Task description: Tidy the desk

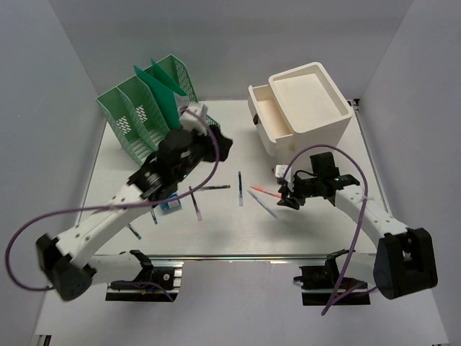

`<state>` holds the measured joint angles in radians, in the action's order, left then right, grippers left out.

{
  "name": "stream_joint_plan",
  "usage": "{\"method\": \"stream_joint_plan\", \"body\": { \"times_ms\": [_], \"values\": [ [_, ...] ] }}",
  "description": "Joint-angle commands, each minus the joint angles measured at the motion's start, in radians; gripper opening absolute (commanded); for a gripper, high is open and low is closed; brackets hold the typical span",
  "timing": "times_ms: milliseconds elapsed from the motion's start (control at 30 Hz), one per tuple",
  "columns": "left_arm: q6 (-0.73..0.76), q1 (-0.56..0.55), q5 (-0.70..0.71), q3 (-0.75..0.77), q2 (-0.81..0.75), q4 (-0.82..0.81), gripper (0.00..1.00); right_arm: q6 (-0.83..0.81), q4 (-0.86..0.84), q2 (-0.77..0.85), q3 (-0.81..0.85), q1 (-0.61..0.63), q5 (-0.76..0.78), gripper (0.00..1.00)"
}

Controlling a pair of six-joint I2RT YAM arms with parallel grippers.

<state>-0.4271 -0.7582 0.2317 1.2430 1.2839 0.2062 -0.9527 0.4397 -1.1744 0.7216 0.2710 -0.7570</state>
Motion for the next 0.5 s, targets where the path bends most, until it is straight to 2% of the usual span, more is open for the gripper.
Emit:
{"method": "stream_joint_plan", "body": {
  "times_ms": [0, 33, 133, 300, 467],
  "values": [
    [0.152, 0.005, -0.054, -0.189, -0.144, -0.002, 0.7, -0.09, 0.005, -0.056, 0.041, 0.049, 0.105, 0.52],
    [0.165, 0.005, -0.049, -0.264, -0.173, 0.001, 0.78, -0.089, -0.005, -0.065, 0.039, 0.057, 0.12, 0.54],
    [0.217, 0.005, -0.043, -0.382, -0.261, -0.011, 0.82, -0.1, -0.024, -0.099, 0.07, 0.076, 0.186, 0.57],
    [0.296, 0.005, -0.025, -0.381, -0.307, 0.002, 0.84, -0.109, 0.014, -0.228, 0.174, 0.093, 0.237, 0.56],
    [0.318, 0.005, 0.047, -0.433, -0.377, 0.003, 0.85, -0.09, -0.013, -0.318, 0.194, 0.119, 0.263, 0.54]
  ]
}}
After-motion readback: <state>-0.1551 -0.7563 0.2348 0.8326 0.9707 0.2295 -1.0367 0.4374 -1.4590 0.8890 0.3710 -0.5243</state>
